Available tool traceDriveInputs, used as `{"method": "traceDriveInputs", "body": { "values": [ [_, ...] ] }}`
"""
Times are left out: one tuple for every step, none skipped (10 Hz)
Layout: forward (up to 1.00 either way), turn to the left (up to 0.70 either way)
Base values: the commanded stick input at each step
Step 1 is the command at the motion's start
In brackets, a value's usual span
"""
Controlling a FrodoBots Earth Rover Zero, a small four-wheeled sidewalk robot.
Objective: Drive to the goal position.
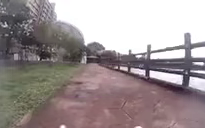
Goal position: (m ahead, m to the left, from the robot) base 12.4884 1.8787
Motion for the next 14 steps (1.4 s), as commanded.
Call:
{"method": "traceDriveInputs", "body": {
  "values": [
    [1.0, -0.3],
    [1.0, -0.3],
    [1.0, -0.3],
    [1.0, 0.1],
    [1.0, 0.1],
    [1.0, 0.1],
    [1.0, 0.1],
    [1.0, 0.1],
    [1.0, 0.1],
    [1.0, 0.1],
    [1.0, -0.2],
    [1.0, -0.3],
    [1.0, -0.05],
    [1.0, 0.1]
  ]
}}
